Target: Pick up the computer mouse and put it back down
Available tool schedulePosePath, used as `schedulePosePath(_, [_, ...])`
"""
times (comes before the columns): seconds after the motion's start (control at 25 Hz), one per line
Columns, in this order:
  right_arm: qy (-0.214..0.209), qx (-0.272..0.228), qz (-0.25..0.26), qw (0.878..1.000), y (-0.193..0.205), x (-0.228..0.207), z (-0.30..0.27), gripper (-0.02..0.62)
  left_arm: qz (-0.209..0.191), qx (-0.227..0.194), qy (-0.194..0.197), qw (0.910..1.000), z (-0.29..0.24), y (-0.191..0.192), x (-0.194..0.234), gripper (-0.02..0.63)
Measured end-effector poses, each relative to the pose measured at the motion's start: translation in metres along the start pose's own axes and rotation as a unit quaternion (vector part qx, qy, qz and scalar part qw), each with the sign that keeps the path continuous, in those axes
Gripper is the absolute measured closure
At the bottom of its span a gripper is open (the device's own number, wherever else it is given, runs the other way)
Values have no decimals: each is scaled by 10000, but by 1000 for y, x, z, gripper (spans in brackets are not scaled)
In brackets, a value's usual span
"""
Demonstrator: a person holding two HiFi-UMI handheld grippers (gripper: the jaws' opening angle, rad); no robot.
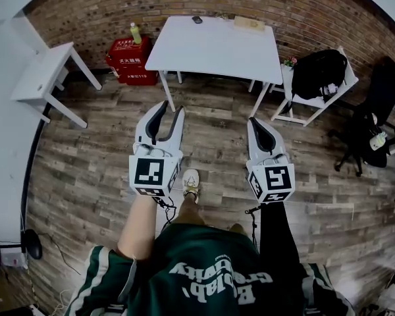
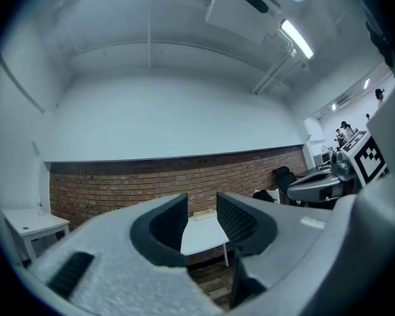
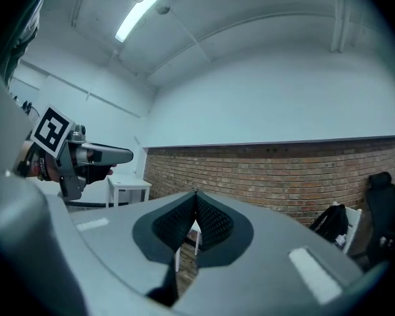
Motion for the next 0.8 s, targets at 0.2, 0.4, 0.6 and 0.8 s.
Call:
schedulePosePath(0.2, [74,54,21,10000,1,-6,-59,581,126,1,174,9998,-52,8,44,477])
schedulePosePath(0.4, [205,132,28,9997,2,-8,-133,581,129,-48,281,9995,-109,14,102,477])
schedulePosePath(0.6, [431,137,-117,9989,-4,-14,-206,581,118,-119,437,9989,-161,16,157,477])
schedulePosePath(0.8, [565,217,-103,9981,-4,-12,-260,581,232,-85,471,9986,-199,27,206,477])
Point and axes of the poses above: the fingertips, and each gripper's own axes: z backward along the fingers, x to its left, y out of its underside, the point moved 9 cm from there along z, backward along the fingers, and after that the axes turned 9 degrees about y, right-handed, at the moved point
